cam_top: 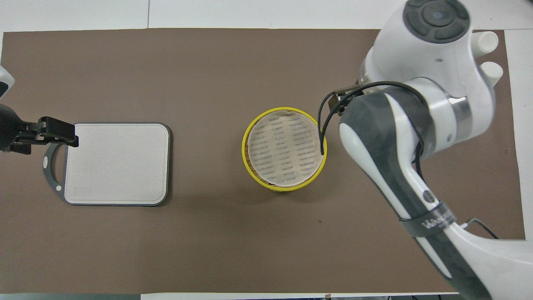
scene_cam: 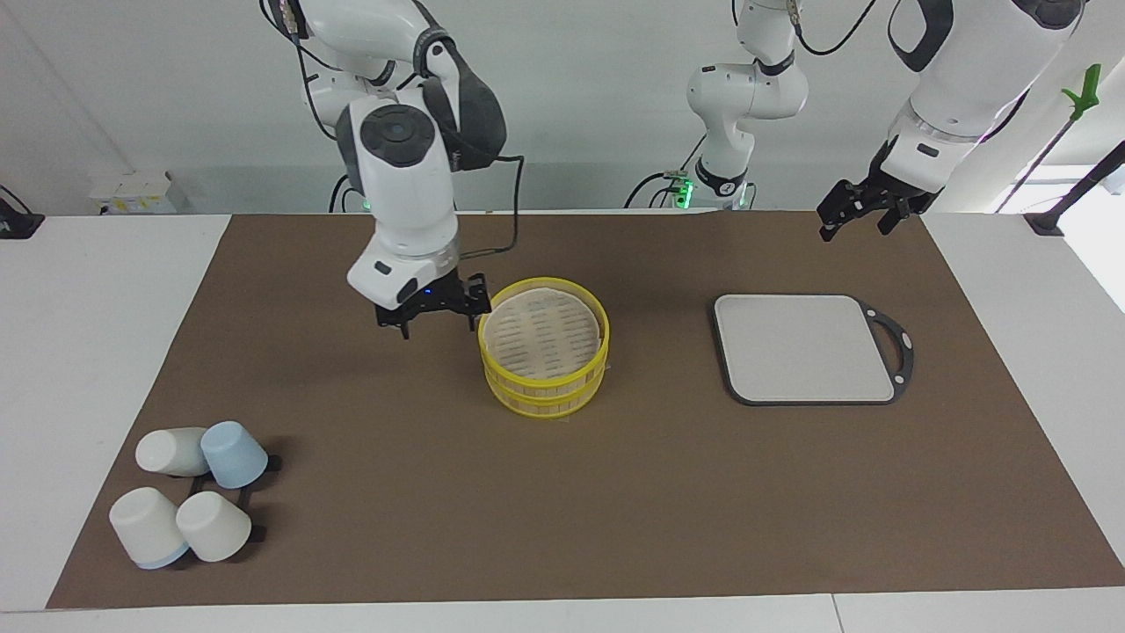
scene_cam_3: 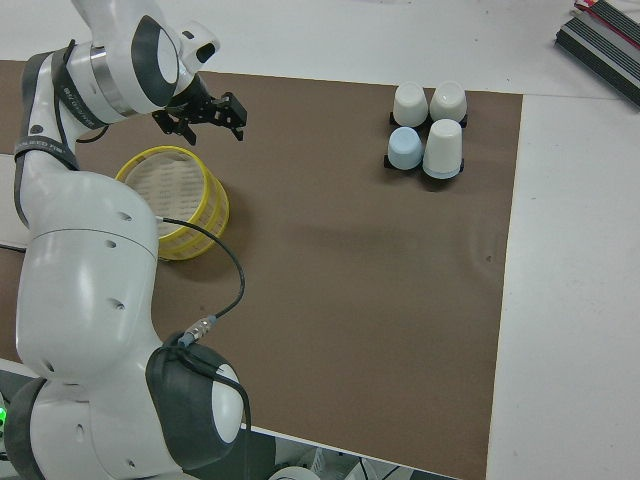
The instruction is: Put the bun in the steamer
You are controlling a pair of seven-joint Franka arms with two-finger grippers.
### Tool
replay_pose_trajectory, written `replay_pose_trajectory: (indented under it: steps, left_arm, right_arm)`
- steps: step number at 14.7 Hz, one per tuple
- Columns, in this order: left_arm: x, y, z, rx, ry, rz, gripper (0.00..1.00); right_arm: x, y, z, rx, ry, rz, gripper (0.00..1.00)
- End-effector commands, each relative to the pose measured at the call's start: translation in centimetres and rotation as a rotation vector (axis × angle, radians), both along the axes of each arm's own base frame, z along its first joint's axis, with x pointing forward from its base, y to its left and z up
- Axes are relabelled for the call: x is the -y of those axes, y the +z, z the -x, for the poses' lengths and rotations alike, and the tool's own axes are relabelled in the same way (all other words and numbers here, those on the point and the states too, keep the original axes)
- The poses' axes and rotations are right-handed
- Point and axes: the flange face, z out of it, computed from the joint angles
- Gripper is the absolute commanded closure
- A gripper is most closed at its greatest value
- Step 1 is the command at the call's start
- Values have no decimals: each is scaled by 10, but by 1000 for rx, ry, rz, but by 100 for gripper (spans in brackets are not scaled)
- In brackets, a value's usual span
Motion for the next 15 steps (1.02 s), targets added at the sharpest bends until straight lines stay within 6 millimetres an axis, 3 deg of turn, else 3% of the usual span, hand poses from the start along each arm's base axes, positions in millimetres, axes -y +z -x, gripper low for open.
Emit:
replay_pose_trajectory:
  steps: [1,4,8,10,15]
  left_arm:
    - [-4,1,5,7,-9,17,0]
    - [-3,2,6,9,-12,17,0]
    - [-4,1,6,8,-44,19,0]
    - [-4,-1,6,4,-47,19,0]
    - [-5,-1,6,5,-46,19,0]
  right_arm:
    - [53,14,15,-29,-12,-12,0]
    - [97,28,55,-23,-71,-18,0]
    - [153,43,86,-19,-59,-28,0]
    - [172,47,90,-16,-84,-32,0]
    - [189,57,75,36,-112,-41,0]
